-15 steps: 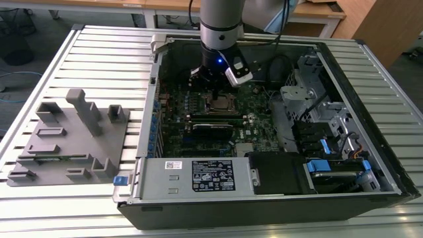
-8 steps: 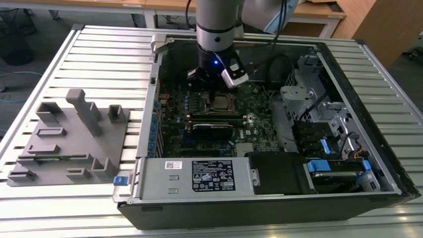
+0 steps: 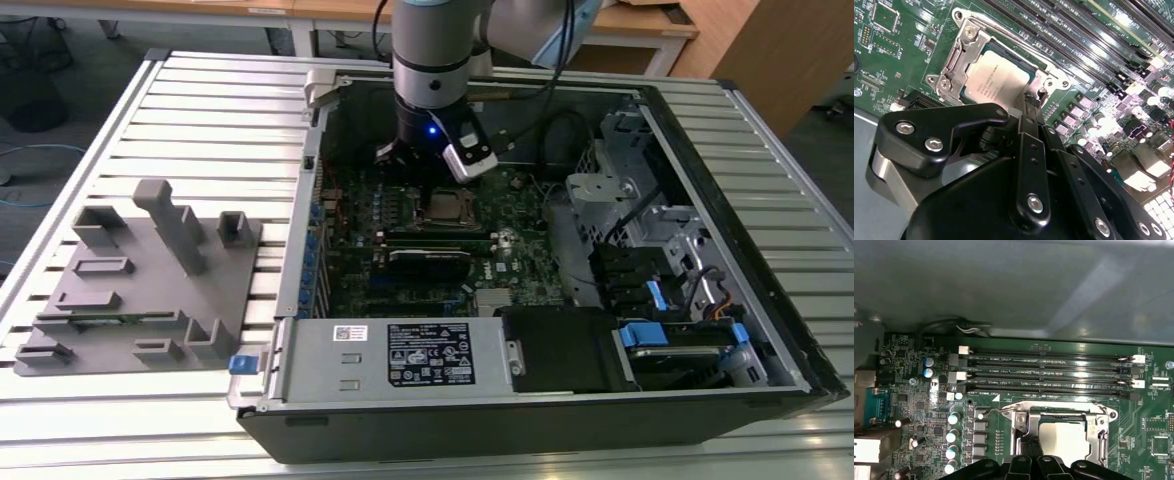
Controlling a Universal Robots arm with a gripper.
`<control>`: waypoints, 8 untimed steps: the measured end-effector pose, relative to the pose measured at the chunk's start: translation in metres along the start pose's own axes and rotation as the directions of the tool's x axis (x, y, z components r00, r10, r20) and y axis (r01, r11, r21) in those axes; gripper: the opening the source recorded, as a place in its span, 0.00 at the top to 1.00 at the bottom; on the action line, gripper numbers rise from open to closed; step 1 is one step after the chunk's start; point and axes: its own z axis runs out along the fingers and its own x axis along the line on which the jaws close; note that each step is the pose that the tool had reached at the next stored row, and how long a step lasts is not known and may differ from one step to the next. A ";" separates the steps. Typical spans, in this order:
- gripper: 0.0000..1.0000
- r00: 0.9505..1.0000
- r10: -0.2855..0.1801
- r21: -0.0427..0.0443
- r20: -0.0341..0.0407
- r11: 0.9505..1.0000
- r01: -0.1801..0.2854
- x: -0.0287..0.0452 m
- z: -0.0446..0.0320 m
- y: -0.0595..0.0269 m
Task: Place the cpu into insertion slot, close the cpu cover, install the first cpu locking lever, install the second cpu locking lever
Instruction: 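Close the cpu cover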
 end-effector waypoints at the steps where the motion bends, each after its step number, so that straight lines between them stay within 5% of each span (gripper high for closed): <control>1: 0.89 1.000 0.000 0.000 0.000 1.000 0.000 0.0000 0.0000 0.0000; 8: 0.89 1.000 0.000 0.000 0.000 1.000 0.000 0.0010 0.0018 0.0001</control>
